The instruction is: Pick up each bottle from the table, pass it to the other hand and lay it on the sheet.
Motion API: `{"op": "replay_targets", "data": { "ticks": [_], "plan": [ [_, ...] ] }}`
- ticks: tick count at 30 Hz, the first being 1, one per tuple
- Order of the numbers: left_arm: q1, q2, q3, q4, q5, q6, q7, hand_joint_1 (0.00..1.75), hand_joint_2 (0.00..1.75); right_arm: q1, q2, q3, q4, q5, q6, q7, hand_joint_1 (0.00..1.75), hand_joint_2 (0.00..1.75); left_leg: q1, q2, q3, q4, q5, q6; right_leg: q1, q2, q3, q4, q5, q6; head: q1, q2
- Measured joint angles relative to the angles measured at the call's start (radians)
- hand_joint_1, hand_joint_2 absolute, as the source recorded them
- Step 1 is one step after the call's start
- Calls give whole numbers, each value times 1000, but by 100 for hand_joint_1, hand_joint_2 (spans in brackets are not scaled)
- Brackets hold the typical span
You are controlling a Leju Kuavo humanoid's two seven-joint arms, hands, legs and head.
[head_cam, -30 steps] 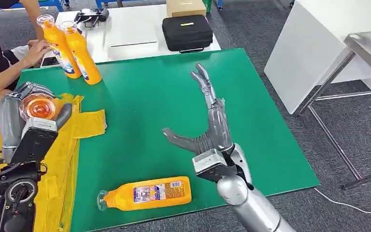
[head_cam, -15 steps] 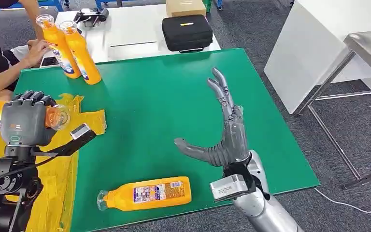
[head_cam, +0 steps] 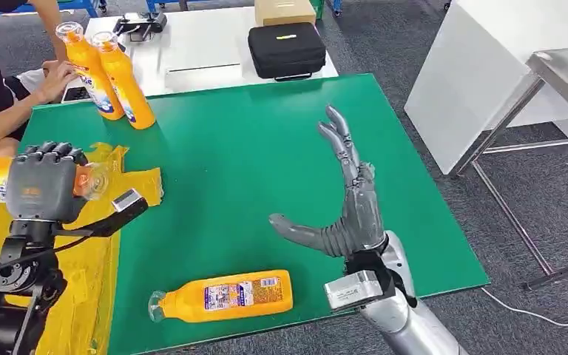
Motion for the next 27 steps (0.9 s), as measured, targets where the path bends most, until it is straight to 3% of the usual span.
{"op": "replay_targets", "data": {
  "ticks": [4,9,15,26,27],
  "plan": [
    [-101,49,-116,156,-3,-68,-1,175,175,12,-10,-1,0,5,12,-1,0,175,0,-1,0,0,1,0,0,0,1,0,0,0,0,0],
    [-196,42,-218,383,3,-102,-47,175,175,38,-13,-2,0,39,39,26,0,175,-1,0,0,0,1,1,-1,1,1,0,1,0,0,0],
    [-261,-13,-241,644,61,-112,-81,175,175,58,-13,-3,0,68,72,56,0,175,-1,0,0,0,1,1,0,1,0,0,1,0,0,0],
    [-315,-60,-246,838,94,-117,-95,175,175,64,-12,-3,0,89,103,76,0,175,0,0,0,0,1,1,0,1,0,0,1,0,0,0],
    [-318,-63,-246,851,95,-117,-97,161,175,64,-12,-3,0,91,106,77,0,175,0,0,0,0,1,1,0,0,0,0,1,0,0,0]
  ]
}}
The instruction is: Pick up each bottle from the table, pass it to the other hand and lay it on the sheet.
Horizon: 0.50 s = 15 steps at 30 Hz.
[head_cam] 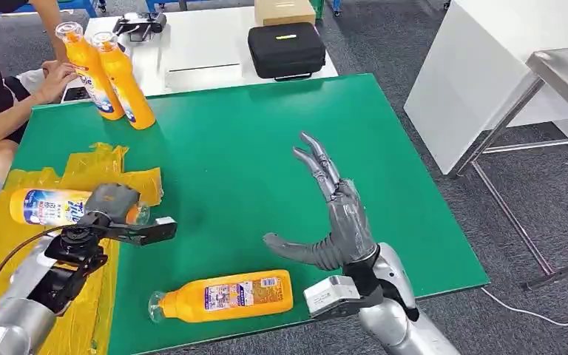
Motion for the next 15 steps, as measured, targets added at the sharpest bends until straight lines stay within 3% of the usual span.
{"op": "replay_targets", "data": {
  "ticks": [1,2,15],
  "plan": [
    [-3,-3,0,13,3,1,-2,42,175,0,1,0,0,3,2,3,0,175,0,0,0,0,0,0,0,0,0,0,0,0,0,0],
    [-6,-5,1,25,9,4,-2,0,175,0,2,0,0,6,5,6,0,175,0,0,0,0,0,0,0,0,0,0,0,0,0,0],
    [-18,-29,21,94,10,85,55,0,175,1,12,-2,1,21,17,21,0,175,0,0,0,0,0,0,0,0,0,0,0,0,0,0]
  ]
}}
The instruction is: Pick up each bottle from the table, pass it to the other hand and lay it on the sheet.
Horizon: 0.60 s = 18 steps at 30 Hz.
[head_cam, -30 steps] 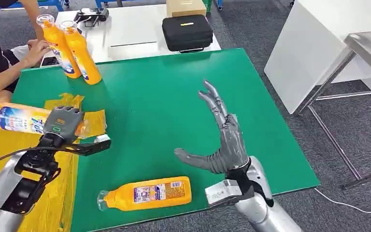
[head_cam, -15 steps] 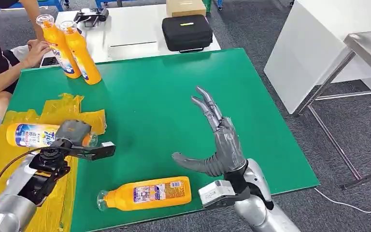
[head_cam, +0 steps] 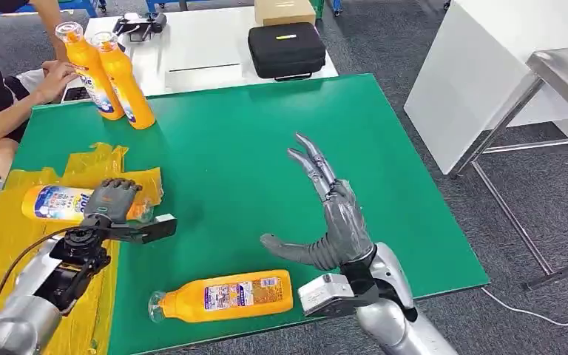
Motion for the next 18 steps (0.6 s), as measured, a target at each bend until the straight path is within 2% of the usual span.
{"op": "replay_targets", "data": {
  "ticks": [12,18],
  "plan": [
    [-2,-10,21,10,4,27,2,0,175,4,4,-5,0,5,7,6,0,175,0,0,0,0,0,0,0,0,0,0,0,0,0,0],
    [19,-31,77,-37,131,75,-39,0,175,14,5,-10,0,22,15,12,0,175,0,0,0,0,0,0,0,0,0,0,0,0,0,0]
  ]
}}
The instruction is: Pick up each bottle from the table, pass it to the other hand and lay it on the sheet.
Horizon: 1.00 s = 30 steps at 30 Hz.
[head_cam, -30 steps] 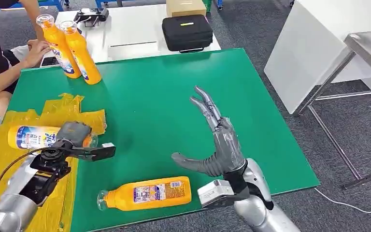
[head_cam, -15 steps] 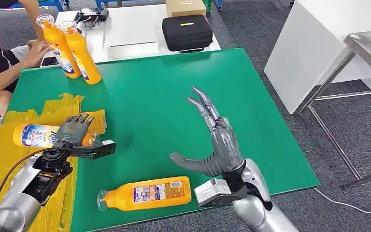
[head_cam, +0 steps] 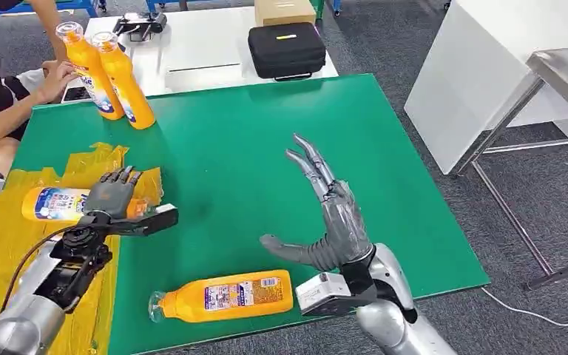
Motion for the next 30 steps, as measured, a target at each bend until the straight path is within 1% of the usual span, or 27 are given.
{"op": "replay_targets", "data": {
  "ticks": [3,6,8,12,14,17,19,25,30],
  "plan": [
    [48,-23,56,-120,234,19,-97,0,175,14,-5,-1,0,-8,54,-9,0,175,0,0,0,0,0,0,0,0,0,0,0,0,0,0],
    [104,-37,92,-282,417,-13,-123,0,175,26,-19,3,0,-35,111,-27,0,175,0,0,-1,0,0,0,0,0,0,0,0,0,0,0],
    [150,-44,119,-405,586,-46,-158,0,175,32,-34,14,0,-60,169,-31,0,175,0,1,-1,0,-1,0,0,1,0,0,0,0,0,0],
    [239,-46,174,-578,802,-77,-215,0,175,43,-62,45,11,-63,246,-32,0,175,0,1,-1,0,-1,0,0,1,-1,0,0,0,0,0],
    [278,-46,202,-649,871,-85,-232,0,175,48,-74,66,19,-48,276,-32,0,175,0,1,-1,0,-1,0,1,1,-1,0,0,0,0,0],
    [336,-46,243,-734,951,-86,-247,0,175,49,-87,98,29,13,321,-19,0,175,1,1,-1,0,-1,0,1,2,-1,0,0,0,0,0],
    [370,-46,265,-777,968,-85,-249,0,175,48,-93,119,37,48,351,-9,0,175,1,1,-1,0,-1,0,1,1,-1,0,-1,0,0,0],
    [466,-61,323,-882,1034,-89,-258,0,175,37,-106,183,90,270,406,98,0,175,0,1,-1,0,-1,0,0,1,0,0,-1,0,0,0],
    [505,-77,344,-940,1074,-95,-265,0,175,28,-106,223,137,335,410,139,0,175,0,0,-1,0,-1,0,0,0,0,0,-1,0,0,0]
  ]
}}
